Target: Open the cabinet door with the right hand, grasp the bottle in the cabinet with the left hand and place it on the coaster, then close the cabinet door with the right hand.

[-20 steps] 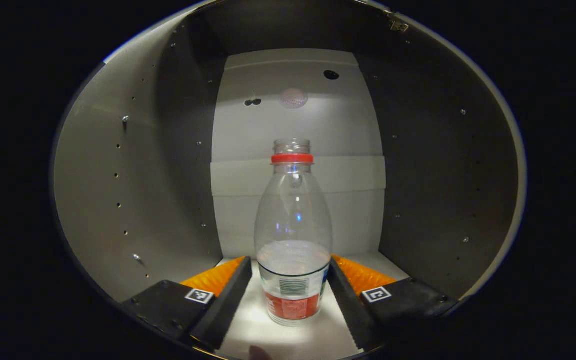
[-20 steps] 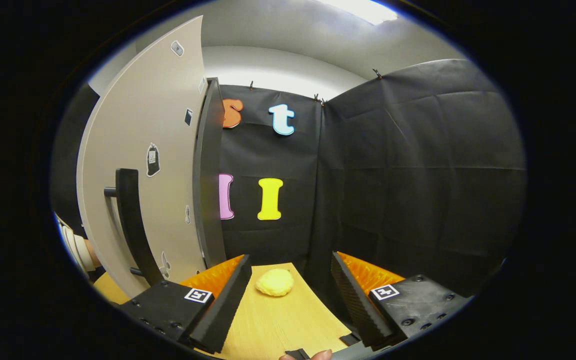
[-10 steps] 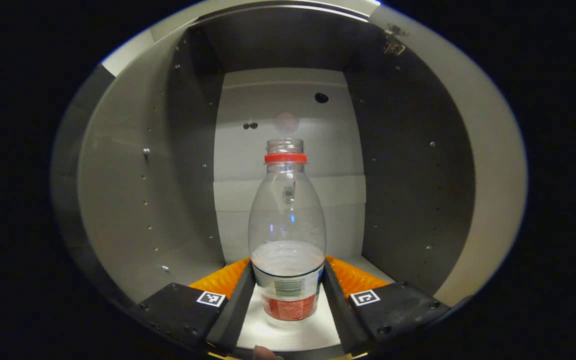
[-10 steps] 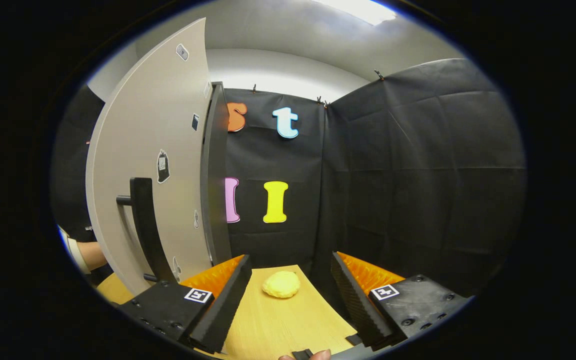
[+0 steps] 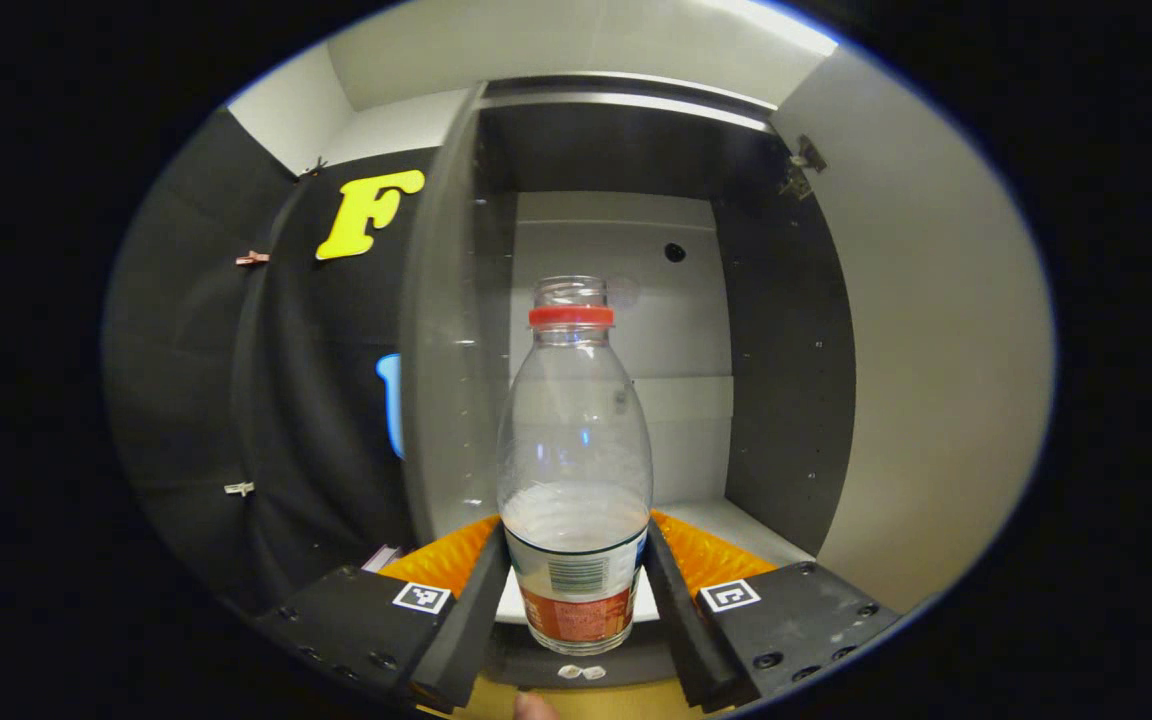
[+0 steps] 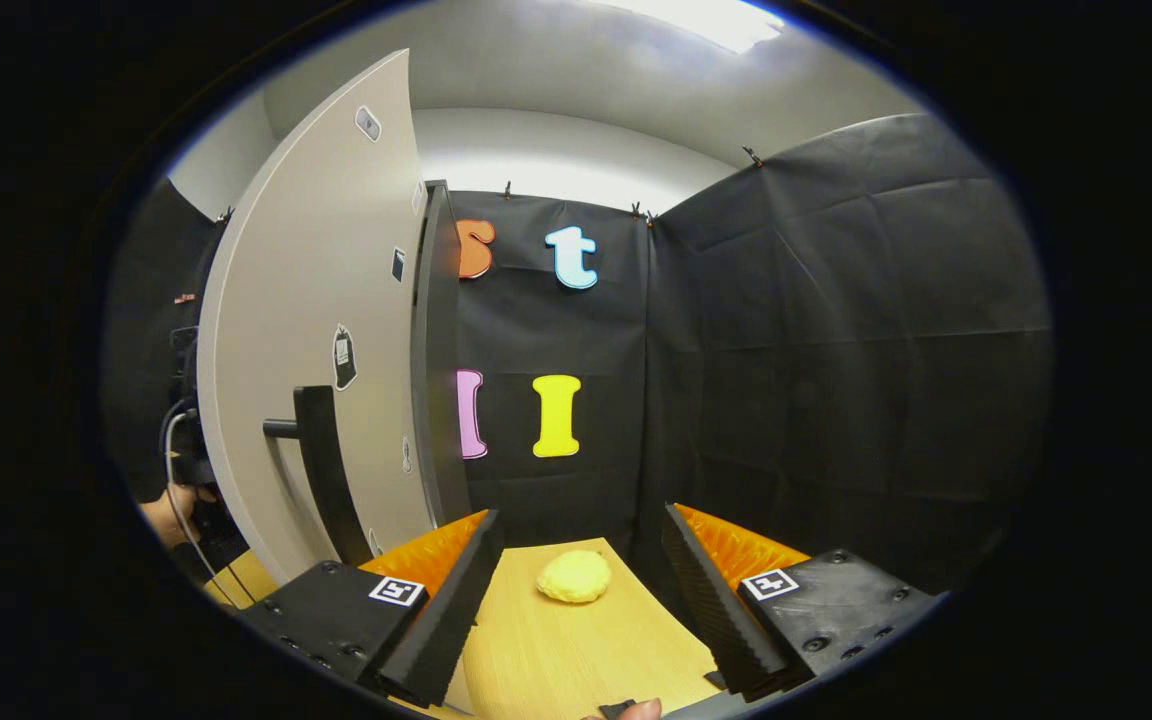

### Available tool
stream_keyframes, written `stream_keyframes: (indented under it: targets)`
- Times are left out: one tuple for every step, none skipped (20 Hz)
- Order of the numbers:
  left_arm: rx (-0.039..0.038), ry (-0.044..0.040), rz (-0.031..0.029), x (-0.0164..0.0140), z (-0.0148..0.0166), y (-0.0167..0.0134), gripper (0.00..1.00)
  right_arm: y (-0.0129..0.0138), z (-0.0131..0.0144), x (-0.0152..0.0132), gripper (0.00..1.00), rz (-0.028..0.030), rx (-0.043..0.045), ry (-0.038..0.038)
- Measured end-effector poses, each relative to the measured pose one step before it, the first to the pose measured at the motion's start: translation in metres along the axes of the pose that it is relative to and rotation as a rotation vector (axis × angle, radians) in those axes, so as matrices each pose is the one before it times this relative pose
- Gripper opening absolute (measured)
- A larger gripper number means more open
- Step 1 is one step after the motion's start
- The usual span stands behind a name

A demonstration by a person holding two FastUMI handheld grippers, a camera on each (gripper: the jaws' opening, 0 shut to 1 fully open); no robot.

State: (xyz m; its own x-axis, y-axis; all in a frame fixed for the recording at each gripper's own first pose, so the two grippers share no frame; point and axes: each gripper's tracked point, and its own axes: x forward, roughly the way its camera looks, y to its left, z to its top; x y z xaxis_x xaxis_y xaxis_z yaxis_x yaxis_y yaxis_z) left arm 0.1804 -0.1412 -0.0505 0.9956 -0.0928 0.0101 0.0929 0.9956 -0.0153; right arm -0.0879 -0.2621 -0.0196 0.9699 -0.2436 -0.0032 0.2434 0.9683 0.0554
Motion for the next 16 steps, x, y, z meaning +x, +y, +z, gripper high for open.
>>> stream_keyframes:
  targets:
    - [-0.00539, 0.00242, 0.00927, -0.01448, -0.00336, 0.01, 0.75, 0.00097, 0.0, -0.00028, 0.99, 0.0014, 0.00451, -0.00139]
    - [0.00051, -0.00575, 0.00785, -0.01237, -0.00244, 0.00895, 0.75, 0.00171, 0.00019, -0.00028, 0.99, 0.00055, 0.00245, -0.00076]
    - [0.0083, -0.0089, 0.01148, -0.01349, -0.00414, 0.01045, 0.76, 0.00076, 0.00023, 0.00004, 0.99, -0.00075, -0.0017, -0.00281]
    - [0.01113, -0.01423, 0.00767, -0.01046, -0.00301, 0.00814, 0.76, 0.00039, 0.00014, 0.00014, 0.99, -0.00043, -0.00574, -0.0027]
    - [0.00795, -0.00796, 0.00231, -0.01137, -0.00388, 0.00707, 0.76, 0.00047, 0.00022, 0.00026, 0.99, 0.00061, -0.00624, -0.00364]
    - [0.00393, -0.00256, 0.00273, -0.01163, -0.00732, 0.00617, 0.75, 0.00149, 0.00128, 0.00001, 0.99, 0.00265, -0.00531, -0.00709]
    - [-0.00347, 0.00744, -0.00061, -0.01275, -0.00975, 0.00704, 0.75, 0.00013, 0.00131, 0.00084, 0.99, 0.00125, -0.00534, -0.00951]
    - [-0.01036, 0.0111, -0.00301, -0.01138, -0.01097, 0.00403, 0.75, -0.00138, 0.00123, 0.00044, 0.99, -0.00753, -0.00859, -0.00677]
    - [-0.01154, 0.00818, -0.00479, -0.01138, -0.01083, 0.00333, 0.76, -0.00382, 0.00027, -0.0002, 0.99, -0.0129, -0.00741, -0.00677]
    - [0.00015, -0.00389, 0.00502, -0.00996, -0.00855, 0.00437, 0.76, -0.00191, 0.0015, -0.0003, 0.99, -0.00833, -0.00246, -0.00558]
    - [0.01398, -0.01321, -0.00051, -0.01047, -0.00679, 0.00412, 0.76, 0.00028, 0.00096, 0.00107, 0.99, -0.00238, -0.00021, -0.00513]
    - [0.02744, -0.0189, -0.00587, -0.00765, -0.00662, 0.0024, 0.75, -0.00077, 0.00038, 0.0004, 0.99, -0.00767, -0.0034, -0.00255]
    - [0.02883, -0.00493, -0.01627, -0.00986, -0.01237, -0.00107, 0.76, -0.00144, -0.00005, 0.00049, 0.99, -0.00729, -0.00216, -0.0015]
    - [0.01568, 0.00609, -0.03202, -0.00812, -0.01479, -0.00447, 0.75, -0.00018, 0.00029, -0.00018, 0.99, -0.00331, -0.00003, -0.00172]
    - [0.00775, 0.00828, -0.02545, -0.00721, -0.01643, -0.00542, 0.76, -0.00099, -0.00074, -0.00028, 0.99, -0.00414, -0.00138, 0.00172]
    - [-0.00224, 0.00979, -0.02238, -0.00748, -0.01439, -0.00387, 0.76, -0.00045, -0.00011, -0.001, 0.99, -0.00189, -0.0019, 0.00172]
